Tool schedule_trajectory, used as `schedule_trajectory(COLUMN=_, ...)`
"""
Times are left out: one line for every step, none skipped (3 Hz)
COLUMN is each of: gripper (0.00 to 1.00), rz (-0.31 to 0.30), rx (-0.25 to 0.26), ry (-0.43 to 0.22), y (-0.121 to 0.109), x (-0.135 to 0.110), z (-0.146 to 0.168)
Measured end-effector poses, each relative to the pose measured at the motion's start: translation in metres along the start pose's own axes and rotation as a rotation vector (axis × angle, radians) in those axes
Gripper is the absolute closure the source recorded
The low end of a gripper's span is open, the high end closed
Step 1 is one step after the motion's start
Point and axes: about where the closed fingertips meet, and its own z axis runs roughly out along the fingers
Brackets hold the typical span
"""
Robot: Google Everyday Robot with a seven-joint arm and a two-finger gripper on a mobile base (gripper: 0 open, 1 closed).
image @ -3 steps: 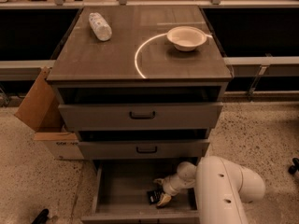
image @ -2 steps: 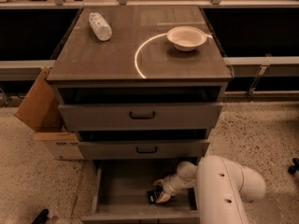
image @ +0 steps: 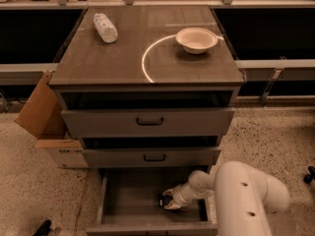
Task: Pick rxbar chocolate from bottom drawer and place on counter
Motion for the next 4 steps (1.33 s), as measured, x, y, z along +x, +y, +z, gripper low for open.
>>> schedule_trajectory(gripper=1.00, rz=-0.067, rx=0.161, ry=-0.017, y=-0.011, x=-0.027, z=-0.075)
schedule_trajectory(gripper=1.00, rz=-0.085, rx=0.235, ry=-0.068, y=0.024, x=-0.050, z=-0.131)
schedule_trajectory(gripper=1.00, rz=-0.098, rx=0.237, ry=-0.082, y=0.025, x=-0.054, z=-0.134)
schedule_trajectory(gripper=1.00, rz=-0.187, rx=0.265, ry=-0.103, y=0.033, x=-0.078, z=-0.169)
